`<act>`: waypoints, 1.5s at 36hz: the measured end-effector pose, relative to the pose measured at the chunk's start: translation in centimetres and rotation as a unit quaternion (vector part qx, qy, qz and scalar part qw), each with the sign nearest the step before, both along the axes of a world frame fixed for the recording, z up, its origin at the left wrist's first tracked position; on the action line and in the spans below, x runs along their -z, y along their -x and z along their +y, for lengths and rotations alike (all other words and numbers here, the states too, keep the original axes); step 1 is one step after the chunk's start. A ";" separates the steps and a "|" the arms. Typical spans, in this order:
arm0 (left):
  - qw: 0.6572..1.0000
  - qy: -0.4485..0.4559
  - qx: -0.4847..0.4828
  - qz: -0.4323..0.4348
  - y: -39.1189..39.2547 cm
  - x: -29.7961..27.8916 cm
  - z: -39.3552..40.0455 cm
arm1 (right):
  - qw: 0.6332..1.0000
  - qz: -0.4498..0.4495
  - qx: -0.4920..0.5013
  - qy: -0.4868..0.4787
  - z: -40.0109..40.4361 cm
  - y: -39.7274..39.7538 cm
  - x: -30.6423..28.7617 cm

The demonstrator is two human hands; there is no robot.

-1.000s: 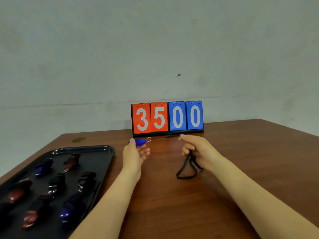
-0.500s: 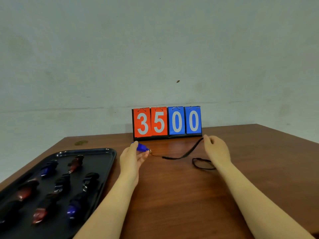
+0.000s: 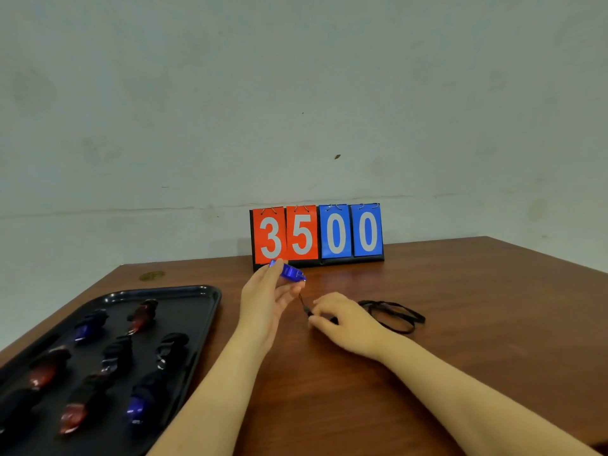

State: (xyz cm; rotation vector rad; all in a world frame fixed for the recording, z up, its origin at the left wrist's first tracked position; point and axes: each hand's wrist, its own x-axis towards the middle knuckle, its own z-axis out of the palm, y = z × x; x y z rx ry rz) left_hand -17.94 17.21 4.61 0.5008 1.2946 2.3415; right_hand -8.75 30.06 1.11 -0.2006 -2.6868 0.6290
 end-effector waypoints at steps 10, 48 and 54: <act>0.988 0.091 0.051 -0.116 0.4 0.2 -0.6 | 0.889 0.143 0.106 0.422 1.6 -0.6 -1.8; 0.990 0.130 0.012 -0.047 1.5 1.3 0.0 | 0.958 0.128 0.185 0.179 2.8 -0.5 -0.8; 0.993 0.023 0.051 -0.109 1.0 1.1 0.0 | 0.977 0.071 0.182 0.087 2.9 -0.1 -0.3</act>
